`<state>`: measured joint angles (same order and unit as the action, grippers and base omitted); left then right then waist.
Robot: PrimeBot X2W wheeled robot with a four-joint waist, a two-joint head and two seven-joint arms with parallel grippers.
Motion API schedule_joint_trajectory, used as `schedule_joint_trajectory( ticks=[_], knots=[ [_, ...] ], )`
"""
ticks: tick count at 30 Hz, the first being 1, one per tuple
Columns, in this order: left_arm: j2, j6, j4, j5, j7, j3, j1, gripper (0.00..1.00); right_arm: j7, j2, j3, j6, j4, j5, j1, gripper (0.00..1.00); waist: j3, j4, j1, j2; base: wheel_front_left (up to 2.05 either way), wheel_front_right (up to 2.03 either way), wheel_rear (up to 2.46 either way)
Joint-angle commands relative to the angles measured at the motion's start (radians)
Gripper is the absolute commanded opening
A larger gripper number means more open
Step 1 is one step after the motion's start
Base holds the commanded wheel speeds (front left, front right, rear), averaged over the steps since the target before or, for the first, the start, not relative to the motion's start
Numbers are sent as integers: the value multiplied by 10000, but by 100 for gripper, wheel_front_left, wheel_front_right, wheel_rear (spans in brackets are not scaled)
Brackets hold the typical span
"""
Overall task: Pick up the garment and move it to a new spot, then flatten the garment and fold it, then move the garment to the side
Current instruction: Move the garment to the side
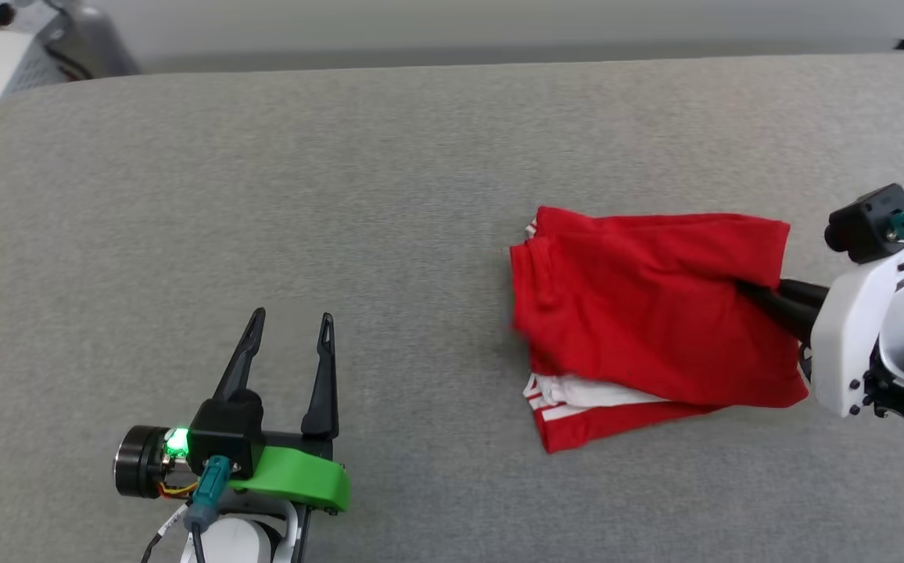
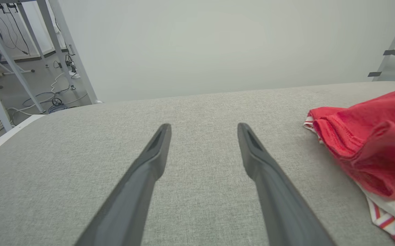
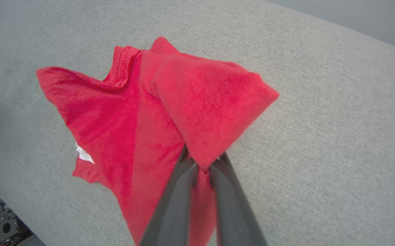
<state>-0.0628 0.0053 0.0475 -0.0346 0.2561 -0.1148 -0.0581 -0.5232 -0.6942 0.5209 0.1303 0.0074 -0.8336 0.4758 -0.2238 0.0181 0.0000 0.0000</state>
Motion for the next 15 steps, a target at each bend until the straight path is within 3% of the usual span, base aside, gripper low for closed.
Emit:
schedule_joint_trajectory(
  ticks=[1, 7, 15],
  knots=[
    [-40, -20, -64, 62, 57, 47, 38, 100, 66, -57, -105, 4, -21, 90, 206, 0, -109, 776, 0, 0, 0, 0, 0],
    [-129, -94, -176, 146, 57, 60, -146, 100, 5, -431, -374, 4, 139, 398, 418, 0, -534, 1284, 0, 0, 0, 0, 0],
    [-318, -215, -473, 226, 57, 56, -559, 100, -40, -1337, -1065, 4, 1190, 784, 1133, 0, -1513, 1280, 0, 0, 0, 0, 0]
  ],
)
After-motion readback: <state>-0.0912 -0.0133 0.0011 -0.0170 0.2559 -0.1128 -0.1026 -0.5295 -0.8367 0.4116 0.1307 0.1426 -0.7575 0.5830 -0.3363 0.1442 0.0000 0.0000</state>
